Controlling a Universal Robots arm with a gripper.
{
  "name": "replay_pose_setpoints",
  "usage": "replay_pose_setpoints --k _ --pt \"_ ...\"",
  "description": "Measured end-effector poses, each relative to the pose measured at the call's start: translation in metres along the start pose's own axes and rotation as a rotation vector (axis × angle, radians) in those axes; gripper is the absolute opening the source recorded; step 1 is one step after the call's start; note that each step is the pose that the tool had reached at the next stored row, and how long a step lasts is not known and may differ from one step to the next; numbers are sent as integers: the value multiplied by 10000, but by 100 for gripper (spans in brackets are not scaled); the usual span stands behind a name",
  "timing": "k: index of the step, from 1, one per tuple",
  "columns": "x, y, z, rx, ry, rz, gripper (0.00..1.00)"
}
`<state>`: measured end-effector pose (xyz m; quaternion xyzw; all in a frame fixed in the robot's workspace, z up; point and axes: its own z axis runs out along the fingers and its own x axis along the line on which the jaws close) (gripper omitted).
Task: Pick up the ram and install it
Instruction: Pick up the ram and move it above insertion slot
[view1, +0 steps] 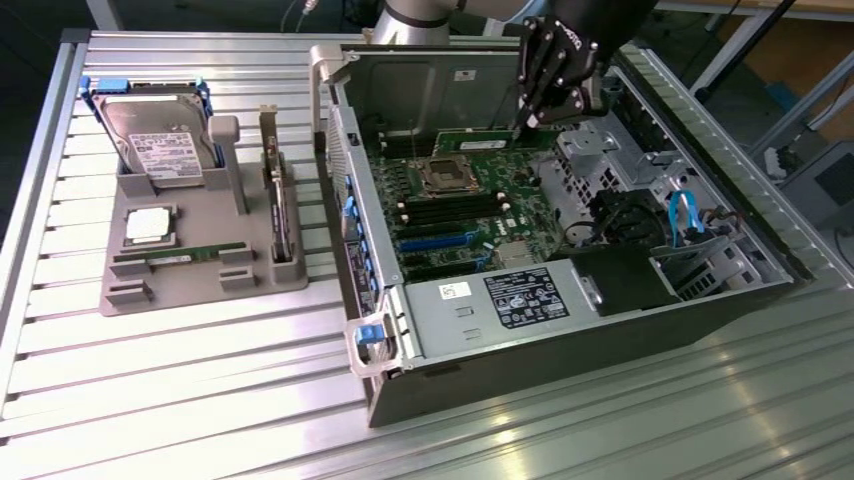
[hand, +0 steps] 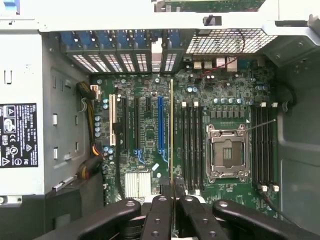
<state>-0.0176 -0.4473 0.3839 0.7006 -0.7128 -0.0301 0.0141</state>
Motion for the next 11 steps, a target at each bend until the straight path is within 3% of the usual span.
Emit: replay_pose_setpoints --k 11 --pt "-213 3 12 -4 -179 -11 12"
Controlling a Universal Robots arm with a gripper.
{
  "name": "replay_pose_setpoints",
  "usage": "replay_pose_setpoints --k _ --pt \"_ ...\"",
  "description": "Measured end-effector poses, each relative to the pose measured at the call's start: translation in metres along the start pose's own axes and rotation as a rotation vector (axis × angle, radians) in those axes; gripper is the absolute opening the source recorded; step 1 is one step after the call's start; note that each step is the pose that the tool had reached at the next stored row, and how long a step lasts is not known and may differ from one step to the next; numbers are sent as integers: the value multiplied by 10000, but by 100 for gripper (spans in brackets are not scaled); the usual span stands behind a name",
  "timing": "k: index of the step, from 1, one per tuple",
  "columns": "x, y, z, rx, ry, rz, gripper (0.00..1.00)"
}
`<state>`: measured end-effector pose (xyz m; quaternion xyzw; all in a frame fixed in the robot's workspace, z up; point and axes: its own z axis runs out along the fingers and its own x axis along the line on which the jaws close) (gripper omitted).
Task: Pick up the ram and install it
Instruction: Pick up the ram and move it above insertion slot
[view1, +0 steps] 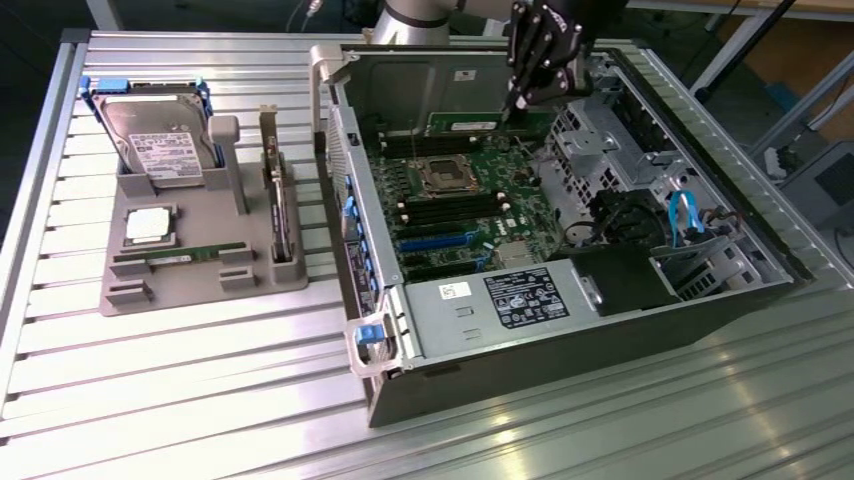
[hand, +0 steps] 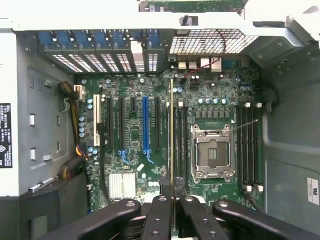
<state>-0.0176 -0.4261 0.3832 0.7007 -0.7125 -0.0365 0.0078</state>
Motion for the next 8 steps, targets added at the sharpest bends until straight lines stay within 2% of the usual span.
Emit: replay_pose_setpoints --k 2,6,8 --pt "-62 1 5 -1 -68 -4 12" --pt "-119 1 9 -2 -143 -9 12" --pt "-128 1 10 -2 -159 -11 12"
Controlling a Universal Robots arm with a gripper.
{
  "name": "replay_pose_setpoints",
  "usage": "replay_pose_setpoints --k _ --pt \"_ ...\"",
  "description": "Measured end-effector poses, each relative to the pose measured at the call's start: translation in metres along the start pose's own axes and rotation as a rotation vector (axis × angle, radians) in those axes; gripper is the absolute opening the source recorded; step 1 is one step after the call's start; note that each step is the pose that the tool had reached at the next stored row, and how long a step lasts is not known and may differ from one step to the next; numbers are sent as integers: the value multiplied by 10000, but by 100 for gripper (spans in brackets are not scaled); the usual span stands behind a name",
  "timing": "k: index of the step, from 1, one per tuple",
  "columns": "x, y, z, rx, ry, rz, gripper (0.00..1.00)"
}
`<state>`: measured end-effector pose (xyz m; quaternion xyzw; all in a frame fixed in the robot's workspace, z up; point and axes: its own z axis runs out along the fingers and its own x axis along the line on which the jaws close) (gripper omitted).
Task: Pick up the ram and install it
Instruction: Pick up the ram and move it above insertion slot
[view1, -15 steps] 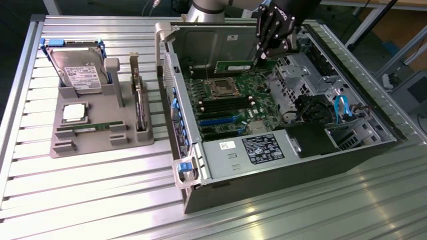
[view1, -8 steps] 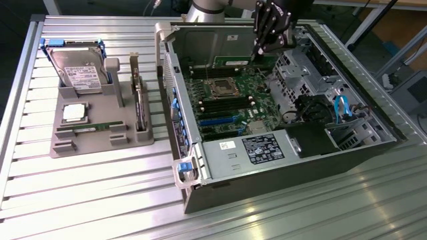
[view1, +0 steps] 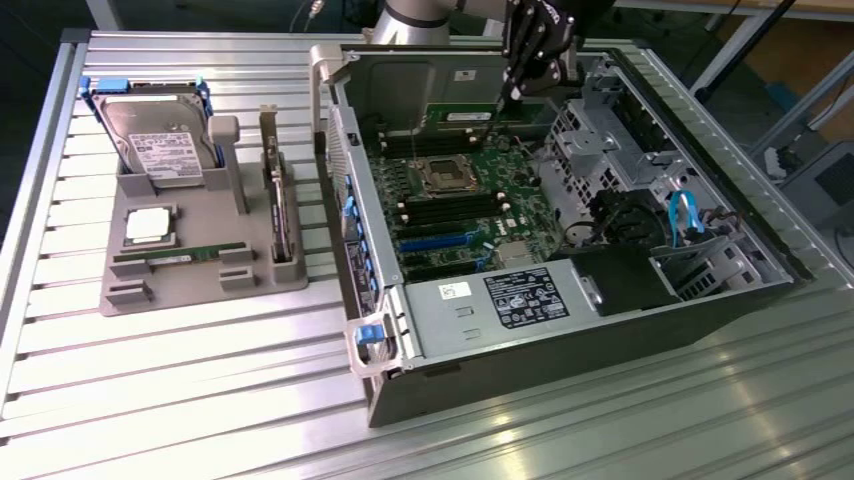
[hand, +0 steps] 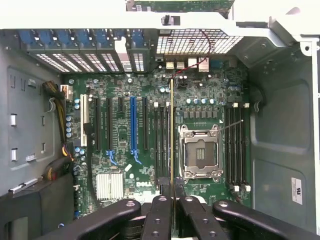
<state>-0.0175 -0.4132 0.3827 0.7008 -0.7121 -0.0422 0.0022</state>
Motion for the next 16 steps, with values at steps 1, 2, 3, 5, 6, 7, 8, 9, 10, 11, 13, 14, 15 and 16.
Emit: replay_pose_setpoints --k 1,2,3,5,6,7,8,9,10,11,13,14,15,16 --pt "-1 0 0 -1 -1 1 12" --pt "-1 1 0 0 -1 1 12" --pt "-1 1 0 0 -2 1 12" --pt "-2 1 0 -1 -2 1 12" --pt "-2 1 0 0 -2 1 12" --pt "-2 1 0 -1 -2 2 12" --pt "-2 0 4 0 -3 1 12" --pt "-2 0 11 0 -5 0 12" --pt "-1 0 20 0 -7 1 12" --pt "0 -1 32 -1 -8 1 12" --pt "2 -3 60 -1 -9 1 12" --pt "3 -4 77 -1 -10 1 12" --pt "4 -5 92 0 -10 1 12" --pt "4 -6 108 -1 -10 0 12"
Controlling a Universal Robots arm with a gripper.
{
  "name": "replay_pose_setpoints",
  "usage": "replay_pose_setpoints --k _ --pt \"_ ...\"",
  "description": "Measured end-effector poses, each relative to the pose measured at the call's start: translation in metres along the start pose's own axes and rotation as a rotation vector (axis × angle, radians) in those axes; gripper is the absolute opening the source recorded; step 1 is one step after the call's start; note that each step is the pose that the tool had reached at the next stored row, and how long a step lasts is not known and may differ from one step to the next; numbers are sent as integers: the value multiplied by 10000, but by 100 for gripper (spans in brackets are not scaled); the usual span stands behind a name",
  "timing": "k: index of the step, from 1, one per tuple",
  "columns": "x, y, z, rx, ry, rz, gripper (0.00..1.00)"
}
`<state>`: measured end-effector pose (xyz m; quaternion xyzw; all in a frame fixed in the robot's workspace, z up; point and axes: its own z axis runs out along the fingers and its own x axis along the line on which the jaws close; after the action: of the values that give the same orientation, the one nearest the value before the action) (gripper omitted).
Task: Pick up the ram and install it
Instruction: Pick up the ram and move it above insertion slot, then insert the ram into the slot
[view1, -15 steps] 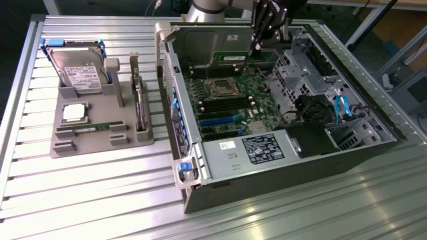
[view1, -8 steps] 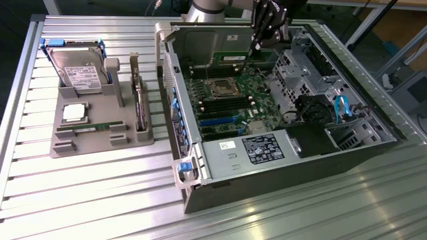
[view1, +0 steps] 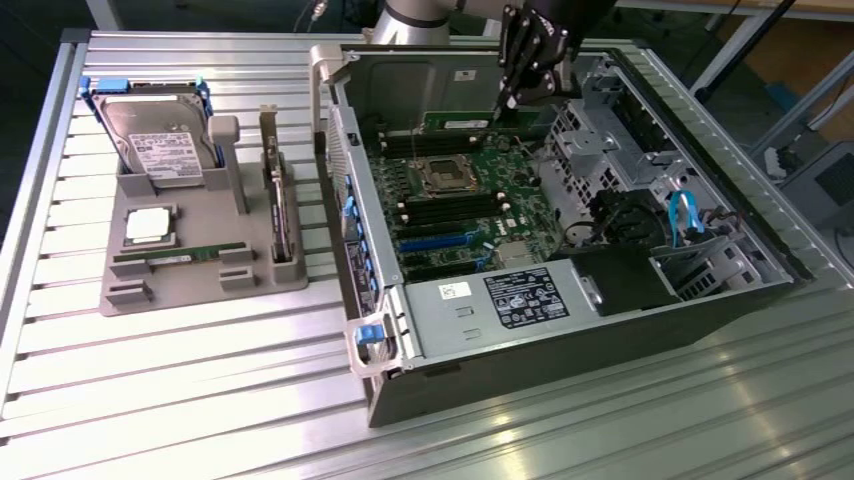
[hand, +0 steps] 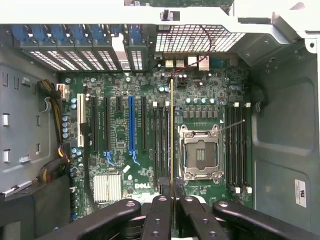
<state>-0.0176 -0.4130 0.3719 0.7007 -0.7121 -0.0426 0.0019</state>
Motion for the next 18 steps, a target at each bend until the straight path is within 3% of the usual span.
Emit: replay_pose_setpoints --k 8,18 --pt "6 -7 111 0 -1 0 12" --pt "7 -8 119 0 -3 0 12"
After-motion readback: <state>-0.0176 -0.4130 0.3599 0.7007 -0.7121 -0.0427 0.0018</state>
